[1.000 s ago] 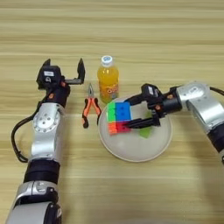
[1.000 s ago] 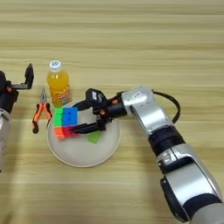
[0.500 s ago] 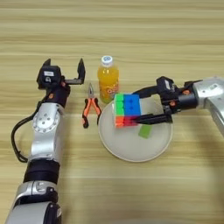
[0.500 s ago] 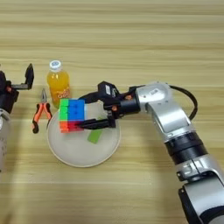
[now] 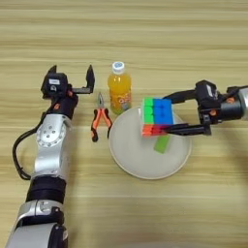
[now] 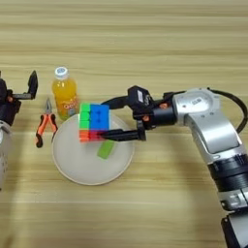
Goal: Move the objects on the table
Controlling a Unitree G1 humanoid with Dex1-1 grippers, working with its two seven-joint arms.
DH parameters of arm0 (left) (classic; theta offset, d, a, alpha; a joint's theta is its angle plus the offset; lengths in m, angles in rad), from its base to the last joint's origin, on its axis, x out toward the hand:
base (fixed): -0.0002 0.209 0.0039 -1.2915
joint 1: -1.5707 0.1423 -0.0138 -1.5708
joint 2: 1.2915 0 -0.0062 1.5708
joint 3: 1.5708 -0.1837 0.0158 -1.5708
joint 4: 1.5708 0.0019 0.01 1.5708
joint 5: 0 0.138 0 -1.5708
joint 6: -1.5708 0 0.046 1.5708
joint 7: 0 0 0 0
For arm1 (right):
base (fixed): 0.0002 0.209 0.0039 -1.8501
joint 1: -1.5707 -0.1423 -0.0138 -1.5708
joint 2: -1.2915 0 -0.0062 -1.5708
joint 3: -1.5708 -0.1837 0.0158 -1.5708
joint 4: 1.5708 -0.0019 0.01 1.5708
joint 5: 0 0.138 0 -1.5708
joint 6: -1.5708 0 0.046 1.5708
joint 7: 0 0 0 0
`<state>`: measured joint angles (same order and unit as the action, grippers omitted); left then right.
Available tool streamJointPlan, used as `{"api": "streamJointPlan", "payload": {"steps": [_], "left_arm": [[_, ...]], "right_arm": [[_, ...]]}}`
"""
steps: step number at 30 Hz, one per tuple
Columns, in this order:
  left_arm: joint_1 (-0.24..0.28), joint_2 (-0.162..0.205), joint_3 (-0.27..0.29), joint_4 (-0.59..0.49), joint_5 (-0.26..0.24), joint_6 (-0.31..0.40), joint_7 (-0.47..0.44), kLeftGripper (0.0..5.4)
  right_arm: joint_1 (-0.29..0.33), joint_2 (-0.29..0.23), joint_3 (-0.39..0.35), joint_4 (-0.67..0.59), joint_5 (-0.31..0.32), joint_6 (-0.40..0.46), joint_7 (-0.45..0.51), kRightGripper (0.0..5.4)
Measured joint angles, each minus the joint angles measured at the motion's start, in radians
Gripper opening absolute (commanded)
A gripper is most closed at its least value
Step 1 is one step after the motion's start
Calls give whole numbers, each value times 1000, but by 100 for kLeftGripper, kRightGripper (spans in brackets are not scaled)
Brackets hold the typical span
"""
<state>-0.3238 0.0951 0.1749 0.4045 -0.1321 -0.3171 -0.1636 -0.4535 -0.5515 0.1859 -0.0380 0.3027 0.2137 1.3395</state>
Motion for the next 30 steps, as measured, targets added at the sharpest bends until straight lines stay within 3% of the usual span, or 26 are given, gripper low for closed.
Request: {"api": "streamJointPlan", "payload": {"steps": [8, 14, 20, 23, 27, 30], "left_arm": [[0, 19, 4, -30, -18, -5, -27, 540], [-4, 55, 11, -176, -97, 6, -106, 540], [13, 125, -69, -354, -192, 60, -330, 540], [32, 145, -93, -396, -232, 97, -406, 540], [70, 209, -139, -469, -308, 158, -570, 540], [87, 237, -169, -498, -345, 198, -653, 540]], "right_arm": [[10, -18, 0, -2, 1, 0, -2, 332], [10, -20, 1, -1, 1, 0, -4, 332], [10, -20, 2, 6, 0, 0, -4, 332], [10, -21, 2, 6, 0, 0, -3, 332], [10, -30, 2, 5, 0, 3, -2, 332], [10, -37, 2, 4, 1, 14, -1, 332]]}}
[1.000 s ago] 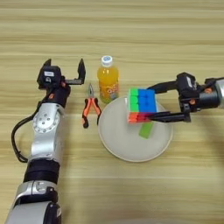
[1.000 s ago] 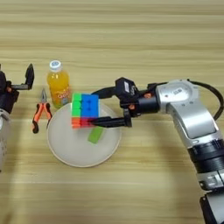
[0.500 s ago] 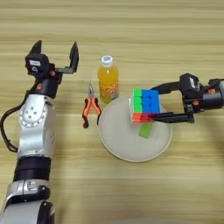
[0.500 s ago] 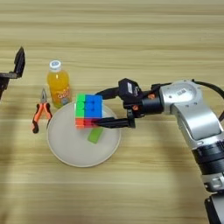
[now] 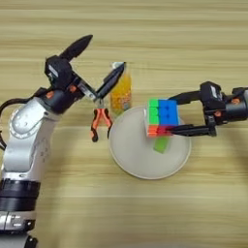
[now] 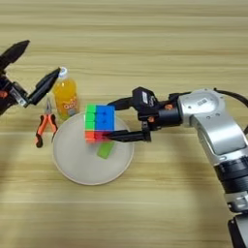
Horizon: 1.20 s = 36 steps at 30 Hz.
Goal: Move the objects on the table
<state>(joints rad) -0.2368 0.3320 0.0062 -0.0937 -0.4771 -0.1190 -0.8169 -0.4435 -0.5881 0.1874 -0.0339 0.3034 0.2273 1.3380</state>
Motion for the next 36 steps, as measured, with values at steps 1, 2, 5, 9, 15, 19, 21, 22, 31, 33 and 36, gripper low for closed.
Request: {"api": "streamJointPlan", "payload": {"steps": [1, 2, 5, 9, 15, 19, 21, 22, 31, 33, 36], "left_arm": [[10, 9, -16, -10, -3, 14, -33, 540], [14, 11, -22, -13, -3, 19, -42, 540], [32, 35, -66, -17, 0, 36, -109, 540], [50, 53, -115, -30, 2, 53, -180, 540], [55, 79, -170, -32, 17, 69, -245, 540], [58, 83, -190, -32, 36, 69, -267, 540], [58, 83, -203, -30, 40, 69, -274, 540], [57, 83, -206, -28, 41, 69, -276, 540], [54, 79, -226, 5, 84, 62, -279, 540], [54, 75, -230, 10, 96, 60, -279, 540], [53, 75, -238, 19, 115, 53, -279, 540]], "right_arm": [[0, -1, 0, -1, 0, 1, 0, 332], [0, -2, 0, -1, 0, 1, 0, 332], [0, -7, 0, -7, 0, 3, 1, 332], [0, -25, 0, -13, 0, 7, 6, 332], [-1, -35, 1, -45, 17, 27, 11, 332], [-1, -38, 5, -50, 19, 29, 13, 332], [-2, -38, 10, -52, 21, 37, 13, 332], [-2, -38, 11, -53, 21, 40, 13, 332], [-3, -38, 21, -90, 35, 48, 12, 332], [-3, -38, 22, -95, 36, 48, 12, 332], [-3, -38, 24, -111, 39, 49, 12, 332]]}}
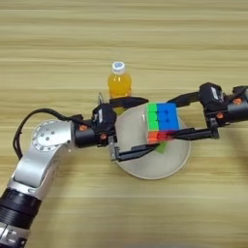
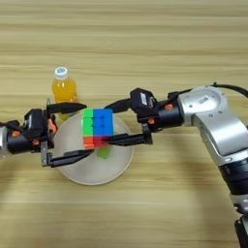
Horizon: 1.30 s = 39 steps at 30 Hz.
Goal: Move the objects on the table
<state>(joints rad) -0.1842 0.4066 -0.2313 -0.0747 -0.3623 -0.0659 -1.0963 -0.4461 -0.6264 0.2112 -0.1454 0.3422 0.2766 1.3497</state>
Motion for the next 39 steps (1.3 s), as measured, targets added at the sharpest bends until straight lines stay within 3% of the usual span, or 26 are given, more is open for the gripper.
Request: {"api": "streamJointPlan", "payload": {"steps": [6, 28, 39], "left_arm": [[-6, -2, 0, 8, 3, -11, 0, 540], [-11, 0, -7, 24, 6, -19, -17, 332], [-11, 1, -8, 27, 7, -28, -22, 327]], "right_arm": [[0, 0, 4, -11, 1, 5, -1, 332], [0, -2, 13, -14, 5, 7, -5, 332], [0, -4, 13, -14, 6, 7, -3, 332]]}}
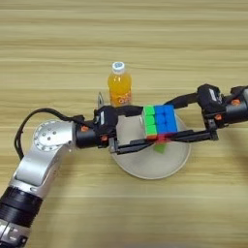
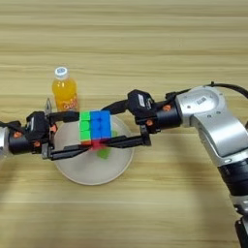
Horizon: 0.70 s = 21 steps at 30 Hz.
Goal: Move the objects on the table
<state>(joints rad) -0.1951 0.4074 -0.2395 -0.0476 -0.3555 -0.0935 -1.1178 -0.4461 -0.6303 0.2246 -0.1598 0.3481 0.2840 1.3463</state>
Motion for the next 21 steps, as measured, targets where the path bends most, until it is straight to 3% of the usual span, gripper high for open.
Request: {"api": "streamJointPlan", "payload": {"steps": [9, 13, 21], "left_arm": [[0, 0, 0, 1, 0, -4, 0, 327], [0, -1, -1, 3, 4, -5, 0, 327], [0, -1, -1, 16, 22, -5, 1, 326]], "right_arm": [[0, 0, 0, 0, 1, 0, 0, 332], [0, 0, 0, 0, 9, 0, -1, 398], [0, 0, 0, -7, 37, 1, -2, 473]]}}
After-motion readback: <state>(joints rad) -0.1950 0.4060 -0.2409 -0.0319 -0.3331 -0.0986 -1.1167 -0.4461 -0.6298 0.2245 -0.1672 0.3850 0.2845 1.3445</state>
